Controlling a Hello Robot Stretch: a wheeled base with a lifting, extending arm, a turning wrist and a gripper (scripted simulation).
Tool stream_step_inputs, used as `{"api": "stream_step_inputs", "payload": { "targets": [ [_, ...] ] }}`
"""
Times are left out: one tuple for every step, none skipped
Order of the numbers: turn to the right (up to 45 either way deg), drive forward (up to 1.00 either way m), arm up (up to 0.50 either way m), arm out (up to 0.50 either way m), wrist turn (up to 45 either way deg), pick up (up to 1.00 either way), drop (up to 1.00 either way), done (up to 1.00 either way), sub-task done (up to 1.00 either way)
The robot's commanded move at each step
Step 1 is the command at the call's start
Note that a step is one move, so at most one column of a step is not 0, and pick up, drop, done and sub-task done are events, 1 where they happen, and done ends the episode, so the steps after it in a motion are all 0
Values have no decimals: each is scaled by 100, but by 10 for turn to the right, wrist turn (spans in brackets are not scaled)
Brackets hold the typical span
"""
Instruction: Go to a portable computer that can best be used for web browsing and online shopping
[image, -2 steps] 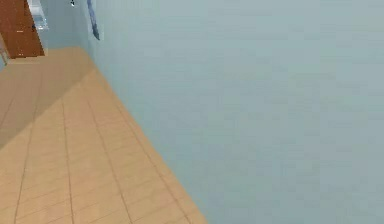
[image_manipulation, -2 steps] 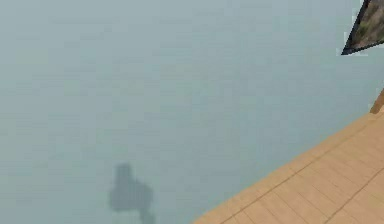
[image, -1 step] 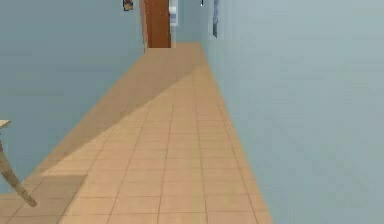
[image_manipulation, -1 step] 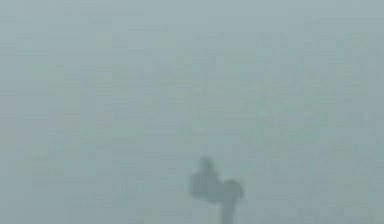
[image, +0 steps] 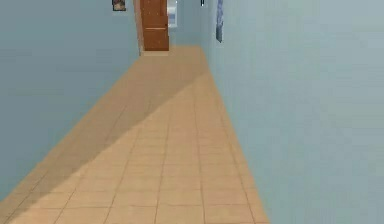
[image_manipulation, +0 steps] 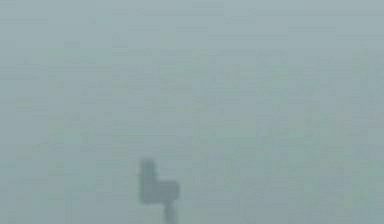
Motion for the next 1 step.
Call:
{"api": "stream_step_inputs", "payload": {
  "targets": [
    [-90, 0, 0, 0, 0, 0, 0, 0, 0]
  ]
}}
